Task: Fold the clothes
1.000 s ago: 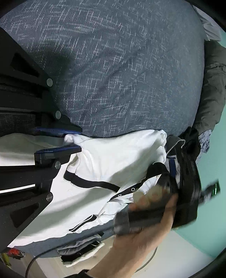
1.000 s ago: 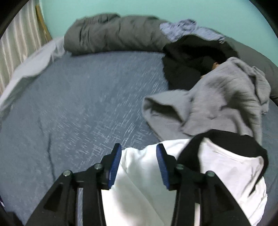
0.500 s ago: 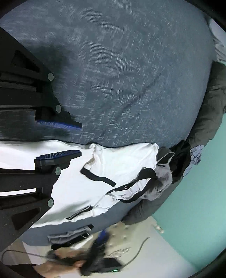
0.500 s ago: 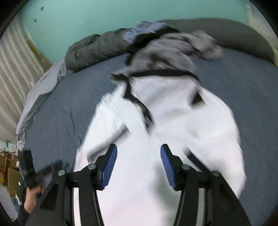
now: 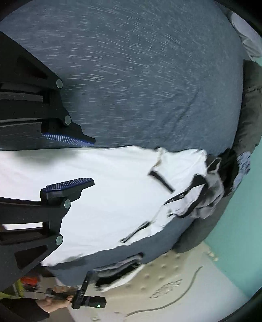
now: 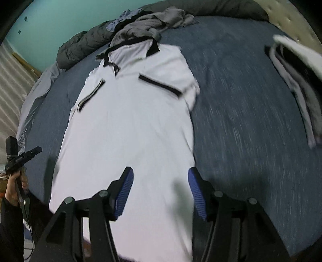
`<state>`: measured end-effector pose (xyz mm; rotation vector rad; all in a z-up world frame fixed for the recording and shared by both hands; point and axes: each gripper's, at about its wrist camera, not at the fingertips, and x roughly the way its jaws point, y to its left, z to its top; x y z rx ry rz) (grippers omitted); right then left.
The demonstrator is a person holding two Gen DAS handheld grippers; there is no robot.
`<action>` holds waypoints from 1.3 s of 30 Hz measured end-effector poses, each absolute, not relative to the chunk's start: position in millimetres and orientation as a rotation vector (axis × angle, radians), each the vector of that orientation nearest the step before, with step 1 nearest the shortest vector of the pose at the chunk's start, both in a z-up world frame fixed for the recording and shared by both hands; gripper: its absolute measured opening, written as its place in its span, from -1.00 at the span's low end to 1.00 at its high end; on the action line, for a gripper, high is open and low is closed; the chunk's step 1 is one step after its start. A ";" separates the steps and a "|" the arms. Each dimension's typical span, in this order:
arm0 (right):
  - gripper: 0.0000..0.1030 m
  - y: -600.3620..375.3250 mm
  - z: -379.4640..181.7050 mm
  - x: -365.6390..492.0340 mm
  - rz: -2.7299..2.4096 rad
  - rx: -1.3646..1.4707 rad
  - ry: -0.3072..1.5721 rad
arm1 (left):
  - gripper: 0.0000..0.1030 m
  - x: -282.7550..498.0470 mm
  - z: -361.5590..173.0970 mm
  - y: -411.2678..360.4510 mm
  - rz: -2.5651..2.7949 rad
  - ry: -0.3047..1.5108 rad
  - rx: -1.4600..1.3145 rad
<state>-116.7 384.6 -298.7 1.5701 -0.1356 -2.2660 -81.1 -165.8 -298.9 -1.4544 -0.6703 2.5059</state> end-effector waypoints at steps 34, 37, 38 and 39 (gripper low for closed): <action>0.19 442.5 -357.1 -10.8 -2.049 1.828 -0.162 | -0.05 40.1 -352.2 -121.5 2.243 -0.502 -1.862; 0.19 442.5 -359.3 -11.3 -2.047 1.835 -0.173 | -0.05 43.4 -356.8 -124.2 2.244 -0.516 -1.875; 0.19 438.8 -359.8 -12.4 -2.046 1.837 -0.172 | -0.05 44.7 -358.0 -124.3 2.241 -0.518 -1.877; 0.19 438.8 -360.0 -12.5 -2.046 1.839 -0.171 | -0.05 46.2 -359.2 -123.9 2.237 -0.514 -1.879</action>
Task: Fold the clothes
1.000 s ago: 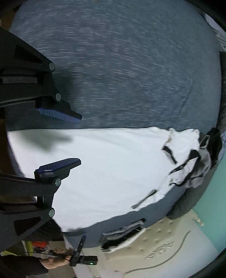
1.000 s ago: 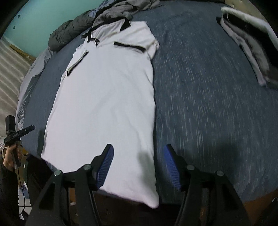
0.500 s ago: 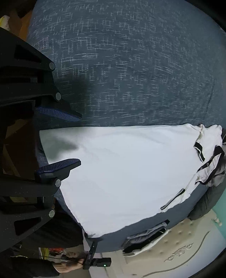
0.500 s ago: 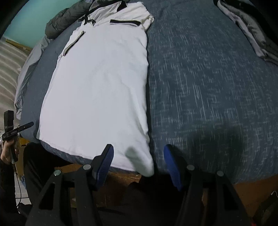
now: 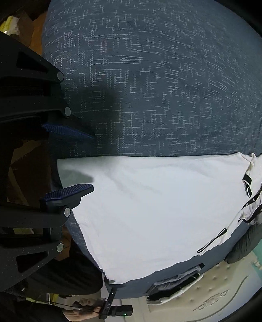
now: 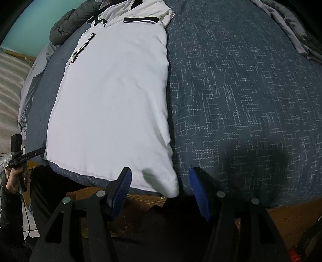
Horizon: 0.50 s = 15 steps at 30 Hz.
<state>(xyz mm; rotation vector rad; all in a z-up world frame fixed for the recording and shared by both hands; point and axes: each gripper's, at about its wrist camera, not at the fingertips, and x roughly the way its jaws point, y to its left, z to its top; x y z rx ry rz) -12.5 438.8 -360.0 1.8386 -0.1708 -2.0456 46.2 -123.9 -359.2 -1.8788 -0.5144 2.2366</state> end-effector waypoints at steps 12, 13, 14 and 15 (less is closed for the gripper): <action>0.18 442.3 -365.8 -15.2 -2.031 1.848 -0.216 | -0.07 54.9 -370.2 -127.4 2.173 -0.637 -1.872; 0.18 443.0 -366.1 -15.3 -2.031 1.847 -0.222 | -0.07 55.1 -370.1 -126.6 2.171 -0.633 -1.870; 0.17 444.1 -366.3 -15.6 -2.032 1.846 -0.229 | -0.07 55.5 -370.3 -126.2 2.171 -0.632 -1.869; 0.15 444.5 -366.7 -15.4 -2.032 1.846 -0.236 | -0.07 55.9 -370.4 -125.8 2.170 -0.631 -1.867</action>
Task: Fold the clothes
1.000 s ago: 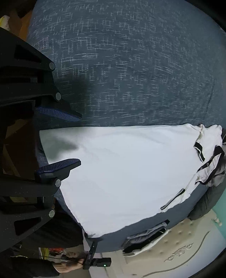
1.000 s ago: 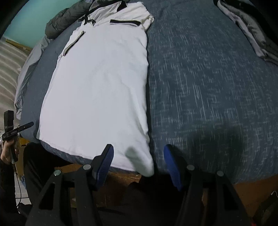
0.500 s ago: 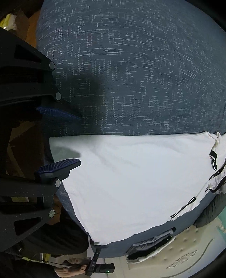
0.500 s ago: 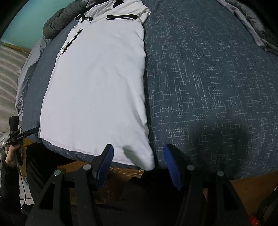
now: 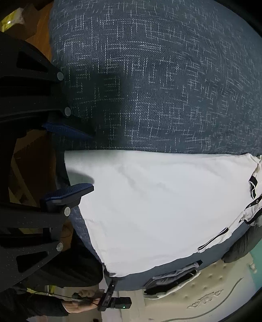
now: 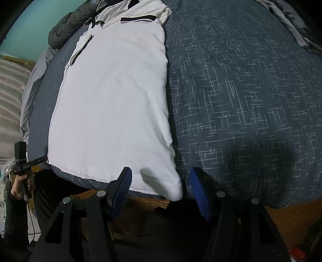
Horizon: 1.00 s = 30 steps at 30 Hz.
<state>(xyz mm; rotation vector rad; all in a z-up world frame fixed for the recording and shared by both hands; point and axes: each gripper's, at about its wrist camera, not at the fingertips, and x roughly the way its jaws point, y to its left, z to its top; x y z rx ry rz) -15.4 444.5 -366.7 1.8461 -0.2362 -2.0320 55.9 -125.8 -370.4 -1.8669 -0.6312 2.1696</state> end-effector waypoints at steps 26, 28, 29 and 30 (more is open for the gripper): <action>-0.92 439.3 -315.3 -22.1 -2.047 1.652 -0.334 | -0.83 39.6 -304.4 -126.8 2.270 -0.631 -1.637; -0.92 439.2 -307.2 -28.0 -2.053 1.634 -0.346 | -0.83 34.5 -294.5 -127.6 2.283 -0.627 -1.613; -0.93 438.6 -303.5 -30.8 -2.056 1.626 -0.351 | -0.83 31.3 -290.6 -126.0 2.290 -0.623 -1.602; -0.93 438.0 -298.0 -34.0 -2.062 1.612 -0.353 | -0.84 28.5 -286.6 -125.3 2.297 -0.620 -1.592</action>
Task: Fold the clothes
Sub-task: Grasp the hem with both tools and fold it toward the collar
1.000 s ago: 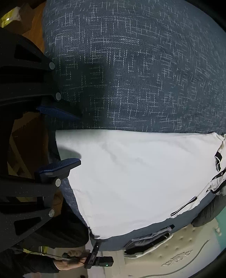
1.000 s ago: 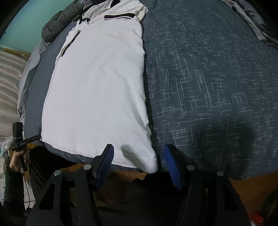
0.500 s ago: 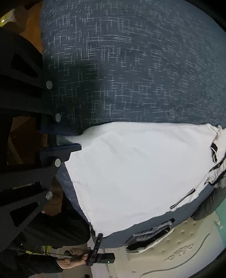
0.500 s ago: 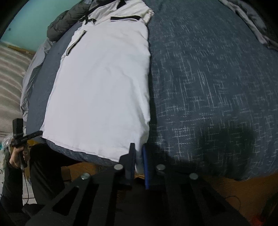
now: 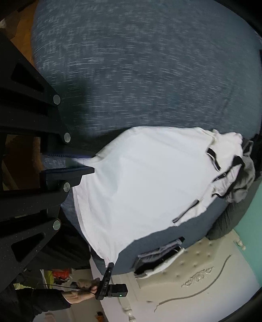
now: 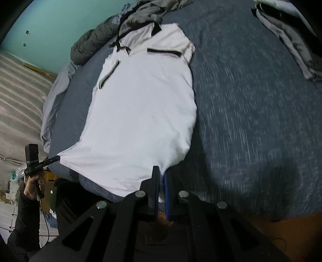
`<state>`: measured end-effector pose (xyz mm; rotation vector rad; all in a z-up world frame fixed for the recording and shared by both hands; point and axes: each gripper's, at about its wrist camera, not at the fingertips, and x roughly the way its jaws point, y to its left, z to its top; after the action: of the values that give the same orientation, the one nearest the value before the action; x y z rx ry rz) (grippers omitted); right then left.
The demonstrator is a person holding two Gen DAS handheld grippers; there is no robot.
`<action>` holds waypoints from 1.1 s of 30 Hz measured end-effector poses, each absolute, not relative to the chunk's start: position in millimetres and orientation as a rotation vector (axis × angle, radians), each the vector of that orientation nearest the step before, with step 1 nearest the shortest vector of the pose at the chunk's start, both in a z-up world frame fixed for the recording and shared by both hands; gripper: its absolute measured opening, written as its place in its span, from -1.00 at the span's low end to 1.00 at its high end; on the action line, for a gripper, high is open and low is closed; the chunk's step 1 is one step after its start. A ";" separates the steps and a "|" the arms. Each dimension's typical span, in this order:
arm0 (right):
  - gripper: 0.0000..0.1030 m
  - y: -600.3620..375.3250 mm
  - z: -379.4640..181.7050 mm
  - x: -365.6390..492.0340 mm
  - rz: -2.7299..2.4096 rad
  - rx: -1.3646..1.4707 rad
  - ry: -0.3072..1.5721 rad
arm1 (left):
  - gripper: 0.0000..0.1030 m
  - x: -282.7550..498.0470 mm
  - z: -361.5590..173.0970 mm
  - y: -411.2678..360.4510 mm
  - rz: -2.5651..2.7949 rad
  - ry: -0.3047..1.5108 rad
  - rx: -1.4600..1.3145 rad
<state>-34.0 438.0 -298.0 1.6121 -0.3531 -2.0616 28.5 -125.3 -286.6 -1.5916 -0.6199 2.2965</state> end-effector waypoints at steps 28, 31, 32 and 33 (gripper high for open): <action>-0.93 429.3 -211.5 -140.9 -2.191 1.474 -0.347 | -0.84 -78.2 -192.7 -149.2 2.405 -0.617 -1.429; -0.93 426.2 -202.0 -166.3 -2.215 1.465 -0.336 | -0.84 -105.3 -182.9 -155.5 2.418 -0.608 -1.423; -0.94 425.0 -199.0 -175.9 -2.223 1.458 -0.335 | -0.84 -114.6 -180.5 -157.7 2.423 -0.603 -1.425; -0.94 423.8 -196.1 -185.6 -2.231 1.452 -0.333 | -0.84 -124.7 -178.7 -160.1 2.427 -0.600 -1.427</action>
<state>-185.6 423.8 -196.1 1.4522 -0.3330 -2.2312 -124.7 -160.1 -178.7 -1.4266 -0.5995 2.4271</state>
